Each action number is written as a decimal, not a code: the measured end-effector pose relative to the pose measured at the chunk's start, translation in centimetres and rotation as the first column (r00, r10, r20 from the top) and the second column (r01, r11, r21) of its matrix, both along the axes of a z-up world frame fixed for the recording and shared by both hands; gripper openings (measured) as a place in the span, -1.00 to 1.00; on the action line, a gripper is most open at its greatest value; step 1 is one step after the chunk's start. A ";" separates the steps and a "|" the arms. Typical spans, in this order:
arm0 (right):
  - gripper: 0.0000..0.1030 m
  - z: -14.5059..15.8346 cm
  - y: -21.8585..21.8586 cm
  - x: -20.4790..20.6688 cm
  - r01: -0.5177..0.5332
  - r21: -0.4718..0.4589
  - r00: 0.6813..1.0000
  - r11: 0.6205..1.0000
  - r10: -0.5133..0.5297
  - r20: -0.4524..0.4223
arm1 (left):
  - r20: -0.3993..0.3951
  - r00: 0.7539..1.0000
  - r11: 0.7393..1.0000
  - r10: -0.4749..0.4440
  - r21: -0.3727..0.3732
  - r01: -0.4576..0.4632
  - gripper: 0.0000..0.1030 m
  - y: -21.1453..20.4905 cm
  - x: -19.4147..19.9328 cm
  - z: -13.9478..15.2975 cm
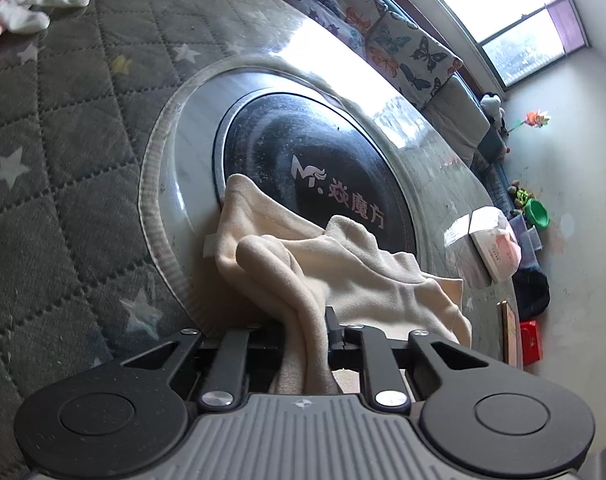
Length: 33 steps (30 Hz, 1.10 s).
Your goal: Fold clothes
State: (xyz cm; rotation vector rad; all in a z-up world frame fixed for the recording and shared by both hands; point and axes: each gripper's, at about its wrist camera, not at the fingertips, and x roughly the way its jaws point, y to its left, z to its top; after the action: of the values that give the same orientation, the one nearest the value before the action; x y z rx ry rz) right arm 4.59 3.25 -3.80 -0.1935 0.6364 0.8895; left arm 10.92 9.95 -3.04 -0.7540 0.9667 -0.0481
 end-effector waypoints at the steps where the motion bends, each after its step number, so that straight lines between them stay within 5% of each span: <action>1: -0.26 -0.1 -0.9 0.5 0.043 -0.014 0.999 0.999 -0.042 0.010 | 0.002 1.000 1.000 -0.005 0.008 0.005 -0.64 -0.1 0.0 0.0; 10: 0.14 -2.6 -6.9 6.9 0.351 -0.090 0.936 0.932 -0.353 0.003 | 0.008 0.999 0.997 -0.038 0.065 0.038 -0.64 -0.7 0.3 0.3; 17: 0.19 -5.3 -9.0 9.6 0.414 -0.052 0.900 0.909 -0.417 -0.126 | 0.005 0.998 0.994 -0.056 0.098 0.055 -0.63 -0.9 0.5 0.4; 22: -0.69 -4.8 -8.5 8.4 0.369 -0.060 0.924 0.927 -0.373 -0.088 | 0.010 0.998 0.989 -0.066 0.133 0.064 -0.64 -1.3 0.7 1.1; 33: -0.83 1.3 -9.2 6.1 0.405 -0.015 0.910 0.914 -0.401 0.107 | 0.105 0.982 0.970 -0.156 0.203 0.132 -0.68 -4.8 3.2 5.2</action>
State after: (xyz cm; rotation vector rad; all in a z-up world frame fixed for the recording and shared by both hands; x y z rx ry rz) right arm 10.72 -5.91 -2.53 -0.1324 0.5703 0.4643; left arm 14.14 5.18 2.14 -0.4931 0.8952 -0.1223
